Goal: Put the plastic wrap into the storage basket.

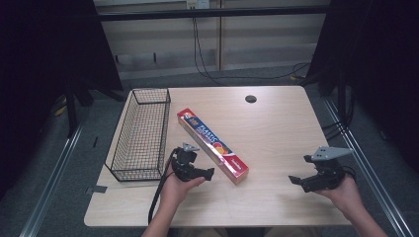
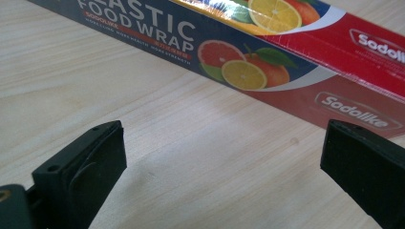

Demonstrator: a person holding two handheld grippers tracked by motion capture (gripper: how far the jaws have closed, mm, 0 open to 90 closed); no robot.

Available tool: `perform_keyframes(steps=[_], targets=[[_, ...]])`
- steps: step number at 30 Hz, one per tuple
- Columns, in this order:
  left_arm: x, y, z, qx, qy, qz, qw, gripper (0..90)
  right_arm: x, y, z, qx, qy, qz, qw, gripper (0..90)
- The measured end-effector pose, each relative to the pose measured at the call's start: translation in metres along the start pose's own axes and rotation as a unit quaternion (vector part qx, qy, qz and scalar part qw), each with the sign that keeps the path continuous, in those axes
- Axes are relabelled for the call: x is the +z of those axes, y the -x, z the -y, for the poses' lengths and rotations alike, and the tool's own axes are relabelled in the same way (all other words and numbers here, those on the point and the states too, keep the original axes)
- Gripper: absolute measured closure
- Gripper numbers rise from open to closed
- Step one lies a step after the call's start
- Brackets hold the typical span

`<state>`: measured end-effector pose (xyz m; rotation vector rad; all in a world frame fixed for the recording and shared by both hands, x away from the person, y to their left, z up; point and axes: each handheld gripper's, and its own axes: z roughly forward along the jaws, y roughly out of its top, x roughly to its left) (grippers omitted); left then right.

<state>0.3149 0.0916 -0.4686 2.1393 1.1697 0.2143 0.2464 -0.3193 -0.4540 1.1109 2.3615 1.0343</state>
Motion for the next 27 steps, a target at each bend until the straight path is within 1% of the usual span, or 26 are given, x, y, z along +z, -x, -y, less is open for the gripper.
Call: perform_keyframes(steps=[2,3,7,8,9,10,13,14,16,18,20,21,25,26,27], targets=[[-0.001,0.0,-0.002,-0.005,-0.002,-0.001,1.0,1.5,0.0,0.0,0.0,-0.001,-0.002,-0.001,1.0,5.1],[0.0,0.0,-0.003,-0.012,0.001,-0.002,0.9999,1.5,0.001,-0.001,0.001,-0.002,-0.004,0.0,1.0,5.2],[0.004,0.0,-0.011,-0.029,-0.004,0.001,0.9996,1.8,0.003,-0.001,0.001,0.0,-0.01,0.0,0.9999,5.5],[0.005,-0.001,-0.013,-0.038,-0.005,0.005,0.9993,1.8,0.003,-0.001,0.001,0.0,-0.01,0.0,0.9999,5.5],[0.006,-0.001,-0.016,-0.042,-0.005,0.001,0.9991,1.8,0.003,-0.001,0.0,0.003,-0.01,-0.003,0.9999,5.7],[0.007,-0.001,-0.019,-0.053,-0.002,0.002,0.9986,2.1,0.003,-0.001,0.0,0.002,-0.009,-0.003,1.0,5.9],[0.01,-0.003,-0.027,-0.064,-0.008,-0.001,0.9979,2.3,0.002,-0.001,0.0,0.004,-0.007,-0.002,1.0,5.9],[0.011,-0.003,-0.029,-0.07,-0.009,-0.006,0.9975,2.4,0.002,-0.001,0.0,0.003,-0.008,-0.001,1.0,6.0],[0.014,-0.004,-0.035,-0.077,-0.014,-0.003,0.9969,2.5,0.002,-0.002,0.001,0.003,-0.011,-0.003,0.9999,6.3],[0.016,-0.004,-0.04,-0.09,-0.012,-0.012,0.9958,2.5,0.003,-0.002,0.001,-0.001,-0.011,-0.004,0.9999,6.5],[0.016,-0.005,-0.046,-0.094,-0.011,-0.016,0.9954,2.5,0.003,-0.002,0.001,0.0,-0.011,-0.005,0.9999,6.5],[0.016,-0.005,-0.05,-0.092,-0.011,-0.019,0.9955,2.5,0.002,-0.001,0.001,0.001,-0.009,-0.006,0.9999,6.5],[0.018,-0.004,-0.06,-0.103,-0.017,-0.02,0.9944,2.4,0.002,0.0,0.001,0.004,-0.005,-0.007,1.0,6.7],[0.02,-0.005,-0.062,-0.107,-0.017,-0.024,0.9938,2.5,0.001,0.001,0.001,0.008,-0.005,-0.008,0.9999,6.6],[0.021,-0.005,-0.064,-0.115,-0.011,-0.024,0.993,2.5,0.001,0.001,0.001,0.008,-0.005,-0.008,0.9999,6.6]])
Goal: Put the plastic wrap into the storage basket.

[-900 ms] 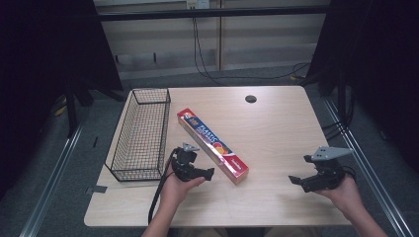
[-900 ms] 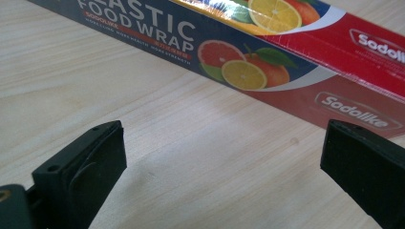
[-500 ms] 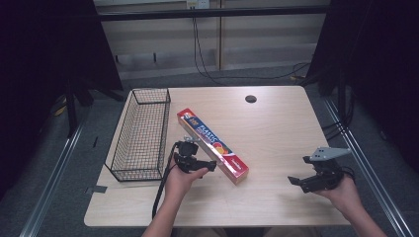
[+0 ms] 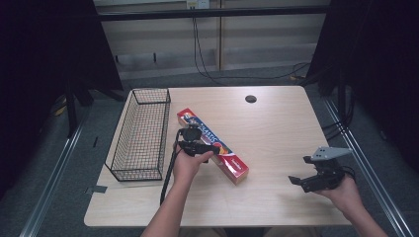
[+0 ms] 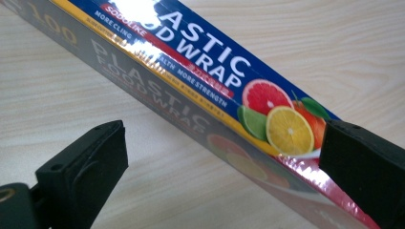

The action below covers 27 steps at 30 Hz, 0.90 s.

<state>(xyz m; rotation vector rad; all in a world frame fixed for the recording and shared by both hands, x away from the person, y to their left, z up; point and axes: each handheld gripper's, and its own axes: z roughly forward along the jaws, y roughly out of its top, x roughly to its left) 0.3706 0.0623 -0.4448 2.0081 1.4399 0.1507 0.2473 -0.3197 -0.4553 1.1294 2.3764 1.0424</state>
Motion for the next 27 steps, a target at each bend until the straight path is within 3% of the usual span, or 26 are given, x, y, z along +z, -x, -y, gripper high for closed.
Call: perform_keyframes(steps=[3,9,10,14,25,27], targets=[[0.005,0.001,-0.006,-0.012,-0.003,-0.005,0.9999,2.5,-0.001,0.0,0.0,0.005,-0.002,0.001,1.0,7.1],[0.008,0.005,-0.014,-0.012,-0.007,-0.016,0.9998,2.0,-0.001,0.0,-0.001,0.008,0.001,0.002,1.0,7.3],[0.009,0.006,-0.015,-0.021,-0.001,-0.015,0.9997,2.0,-0.001,0.001,-0.001,0.011,0.002,0.0,0.9999,7.2],[0.014,0.008,-0.019,-0.021,-0.014,-0.026,0.9993,2.0,-0.001,0.001,-0.001,0.012,0.002,-0.002,0.9999,7.6],[0.027,0.011,-0.027,-0.041,-0.021,-0.056,0.9973,2.0,0.001,-0.001,-0.001,0.009,-0.001,-0.001,1.0,8.1],[0.029,0.011,-0.028,-0.043,-0.022,-0.054,0.9974,2.1,0.001,-0.001,-0.001,0.01,0.0,-0.004,0.9999,8.1]])
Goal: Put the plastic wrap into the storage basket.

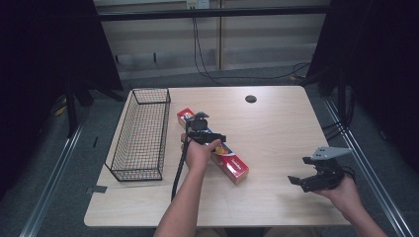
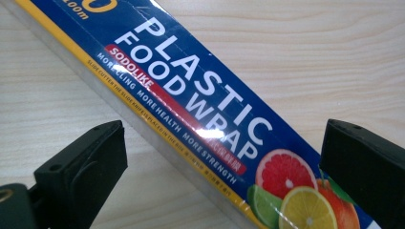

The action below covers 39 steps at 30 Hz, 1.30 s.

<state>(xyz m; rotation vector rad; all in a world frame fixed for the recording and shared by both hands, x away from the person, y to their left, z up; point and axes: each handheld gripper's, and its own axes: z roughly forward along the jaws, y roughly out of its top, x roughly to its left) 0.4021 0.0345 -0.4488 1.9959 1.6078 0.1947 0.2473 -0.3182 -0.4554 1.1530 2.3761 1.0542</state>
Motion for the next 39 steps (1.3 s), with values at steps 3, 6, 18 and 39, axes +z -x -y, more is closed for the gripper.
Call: perform_keyframes(steps=[3,6,18,39], targets=[[0.003,0.001,-0.001,-0.008,0.001,-0.006,0.9999,2.1,0.0,-0.001,0.0,0.0,-0.001,0.0,1.0,8.1],[0.005,0.001,-0.003,-0.014,0.003,-0.01,0.9998,2.0,0.0,0.0,0.0,0.002,0.002,-0.002,1.0,8.1],[0.009,0.008,-0.003,-0.036,0.0,-0.024,0.9991,2.1,0.0,0.0,0.0,0.003,0.005,-0.005,1.0,8.1],[0.016,0.011,-0.003,-0.066,-0.035,-0.036,0.9965,7.9,-0.001,0.001,0.0,0.004,0.005,-0.001,1.0,8.0]])
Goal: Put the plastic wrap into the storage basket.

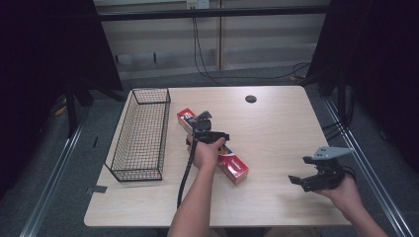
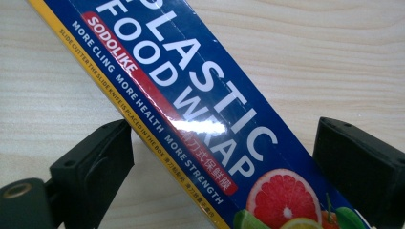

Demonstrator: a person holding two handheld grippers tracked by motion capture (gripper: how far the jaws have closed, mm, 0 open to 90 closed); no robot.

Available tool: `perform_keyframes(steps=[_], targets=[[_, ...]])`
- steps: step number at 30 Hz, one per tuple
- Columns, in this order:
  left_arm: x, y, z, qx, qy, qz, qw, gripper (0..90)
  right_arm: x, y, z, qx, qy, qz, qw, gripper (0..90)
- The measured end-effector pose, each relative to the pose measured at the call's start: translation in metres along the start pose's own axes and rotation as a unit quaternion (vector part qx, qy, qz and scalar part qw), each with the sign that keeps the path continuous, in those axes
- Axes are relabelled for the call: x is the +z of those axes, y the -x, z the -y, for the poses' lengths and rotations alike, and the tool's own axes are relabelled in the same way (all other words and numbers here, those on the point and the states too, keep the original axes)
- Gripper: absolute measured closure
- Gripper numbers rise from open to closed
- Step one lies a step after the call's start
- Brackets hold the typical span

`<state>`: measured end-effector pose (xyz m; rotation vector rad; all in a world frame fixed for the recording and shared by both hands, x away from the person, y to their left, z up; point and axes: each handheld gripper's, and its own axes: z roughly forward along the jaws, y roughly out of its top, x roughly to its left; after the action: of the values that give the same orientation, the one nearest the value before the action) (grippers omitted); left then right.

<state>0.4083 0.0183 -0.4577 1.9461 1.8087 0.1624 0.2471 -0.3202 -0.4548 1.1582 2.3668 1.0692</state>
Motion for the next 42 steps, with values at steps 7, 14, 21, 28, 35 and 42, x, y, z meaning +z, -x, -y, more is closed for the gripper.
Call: perform_keyframes(steps=[7,14,21,28,35,42], targets=[[-0.005,-0.005,-0.001,-0.021,-0.022,-0.003,0.9995,14.7,-0.001,0.0,0.0,-0.001,0.002,0.002,1.0,8.0],[-0.014,-0.014,-0.001,-0.017,-0.034,-0.018,0.9991,23.9,-0.001,0.0,0.0,0.001,0.003,0.001,1.0,8.1],[-0.022,-0.025,-0.001,-0.004,-0.049,-0.03,0.9983,31.2,-0.001,0.0,0.0,0.0,0.004,0.0,1.0,8.0],[-0.03,-0.034,-0.001,0.004,-0.063,-0.047,0.9969,38.1,-0.001,0.0,-0.001,0.007,0.0,0.005,1.0,7.9],[-0.026,-0.034,-0.001,0.011,-0.041,-0.059,0.9974,36.0,-0.001,0.0,-0.002,0.002,0.006,0.001,1.0,7.9],[-0.014,-0.031,-0.003,0.012,-0.031,-0.081,0.9961,34.5,0.0,0.0,-0.002,0.002,0.006,0.001,1.0,7.9]])
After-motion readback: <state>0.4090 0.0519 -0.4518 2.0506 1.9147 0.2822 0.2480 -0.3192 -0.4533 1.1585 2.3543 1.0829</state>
